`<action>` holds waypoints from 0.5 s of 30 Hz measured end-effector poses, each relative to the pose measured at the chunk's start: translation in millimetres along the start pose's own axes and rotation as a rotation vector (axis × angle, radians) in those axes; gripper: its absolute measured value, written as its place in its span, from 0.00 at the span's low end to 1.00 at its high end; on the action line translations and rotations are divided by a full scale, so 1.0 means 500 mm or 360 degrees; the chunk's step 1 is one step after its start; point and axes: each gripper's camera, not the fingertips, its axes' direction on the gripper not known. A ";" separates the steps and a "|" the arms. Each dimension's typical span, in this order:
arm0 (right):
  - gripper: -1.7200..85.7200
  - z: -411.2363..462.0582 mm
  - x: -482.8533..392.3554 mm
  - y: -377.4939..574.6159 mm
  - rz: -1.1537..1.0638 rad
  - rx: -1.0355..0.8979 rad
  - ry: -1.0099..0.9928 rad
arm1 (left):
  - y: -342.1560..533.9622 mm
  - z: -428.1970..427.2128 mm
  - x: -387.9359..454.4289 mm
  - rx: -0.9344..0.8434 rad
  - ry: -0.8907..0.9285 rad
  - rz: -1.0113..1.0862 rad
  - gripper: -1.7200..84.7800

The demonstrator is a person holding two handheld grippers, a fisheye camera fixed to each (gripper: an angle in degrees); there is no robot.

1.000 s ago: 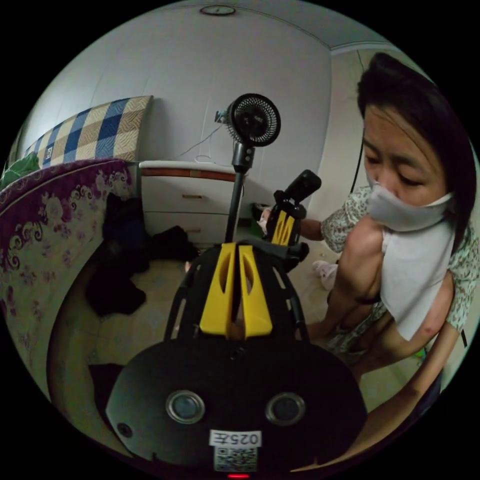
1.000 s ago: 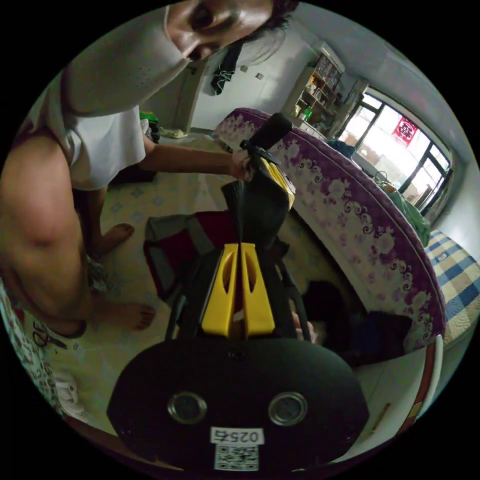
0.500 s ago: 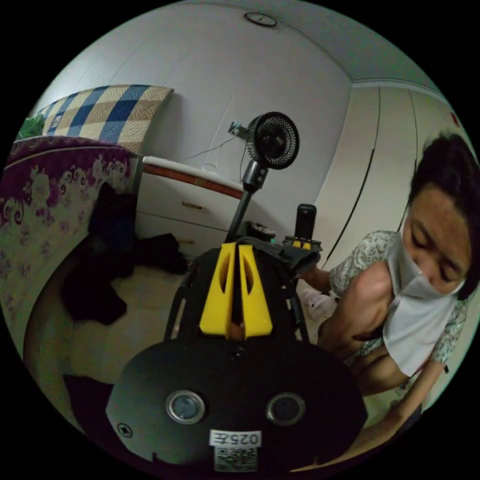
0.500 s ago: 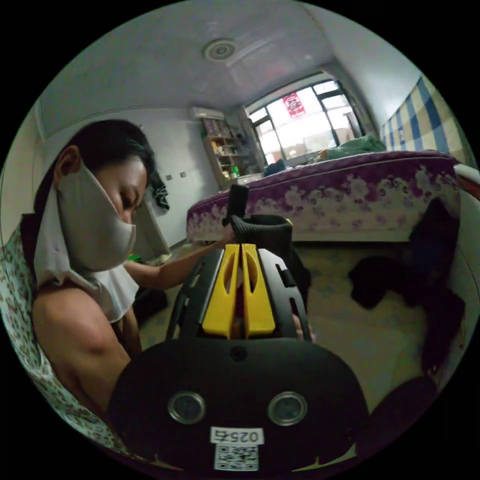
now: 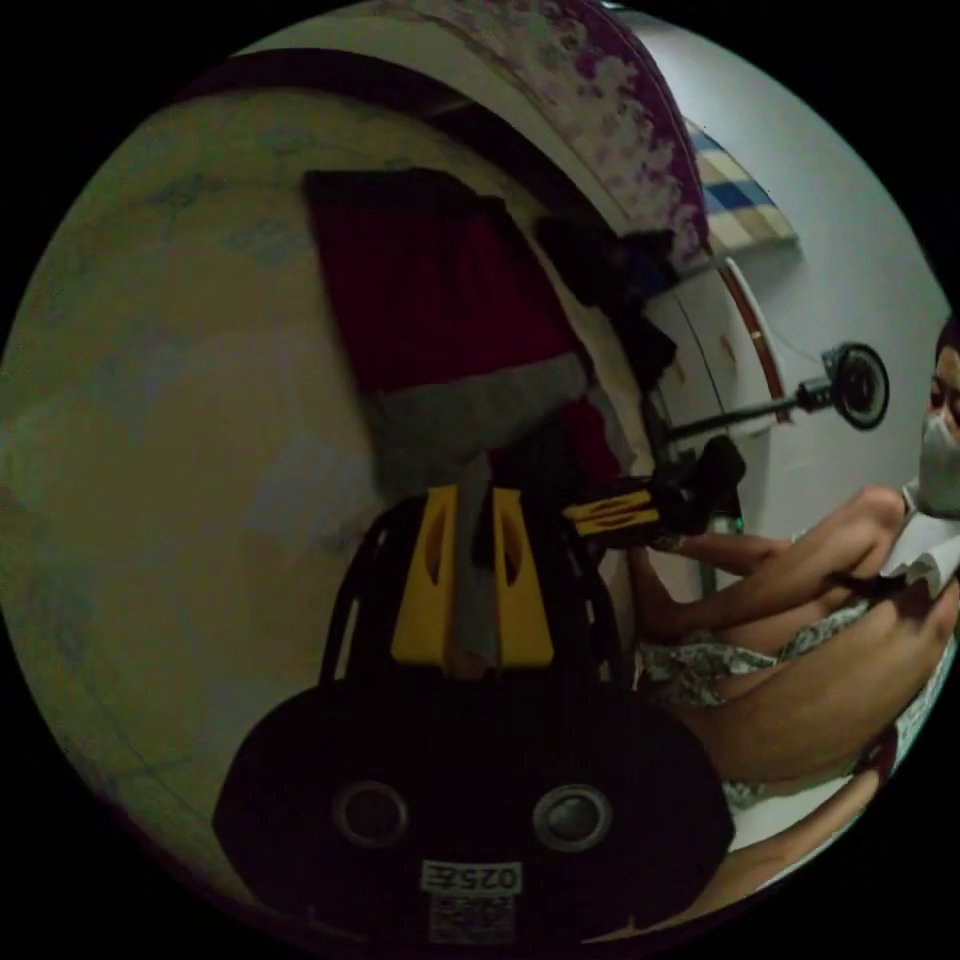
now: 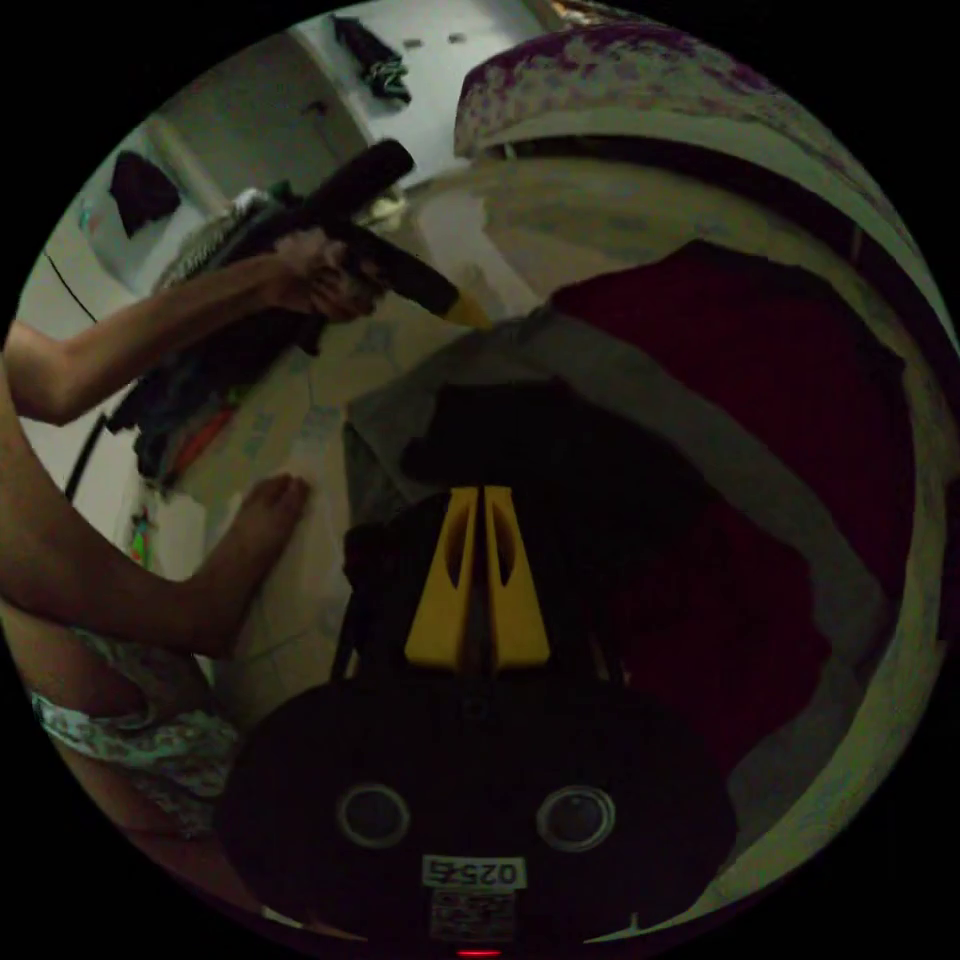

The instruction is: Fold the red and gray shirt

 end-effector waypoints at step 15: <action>0.01 -0.039 0.095 0.095 0.0270 0.0147 -0.0231 | 0.377 -0.264 0.003 0.0321 0.0246 -0.1082 0.10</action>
